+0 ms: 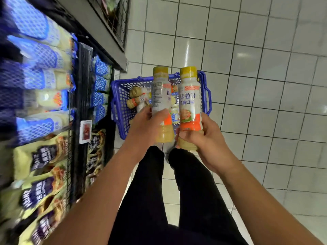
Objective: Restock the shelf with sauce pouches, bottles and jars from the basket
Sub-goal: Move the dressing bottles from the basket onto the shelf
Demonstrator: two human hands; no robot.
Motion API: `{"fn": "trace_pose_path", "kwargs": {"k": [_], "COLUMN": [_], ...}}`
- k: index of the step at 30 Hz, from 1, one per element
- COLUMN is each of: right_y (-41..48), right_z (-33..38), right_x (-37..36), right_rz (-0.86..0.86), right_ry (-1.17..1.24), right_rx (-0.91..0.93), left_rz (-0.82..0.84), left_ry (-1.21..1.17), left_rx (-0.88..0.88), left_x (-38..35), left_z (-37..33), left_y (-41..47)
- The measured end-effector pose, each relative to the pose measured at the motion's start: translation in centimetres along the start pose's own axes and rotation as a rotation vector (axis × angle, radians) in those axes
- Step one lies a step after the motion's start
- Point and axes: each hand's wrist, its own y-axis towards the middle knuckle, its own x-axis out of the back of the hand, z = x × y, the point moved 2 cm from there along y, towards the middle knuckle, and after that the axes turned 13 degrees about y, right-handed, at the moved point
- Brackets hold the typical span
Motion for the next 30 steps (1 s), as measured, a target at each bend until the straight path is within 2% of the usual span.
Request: {"fn": "trace_pose_path", "kwargs": {"k": [7,15,22,30], "right_y": [-7.2,-14.5,-21.0,-30.3], "right_z": [7.8,14.4,15.6,11.1], "right_x": [-4.8,-7.9,-9.9,-14.2], "right_rz": [0.206,0.536,0.802,1.126], "right_ry": [0.015,-0.148,-0.358,-0.492], "right_rx": [0.13,0.196,0.235,0.195], "left_rz": [-0.15,-0.358,-0.634,-1.047], "left_ry": [-0.267,-0.387,-0.483,-0.646], "left_rx": [-0.078,-0.333,-0.434,-0.534], "left_x": [1.4,-0.1,-2.0,-3.1], "left_z": [-7.6,-12.1,-10.8,-5.3], "left_y": [-9.7,-21.2,-31.1,-42.8]}}
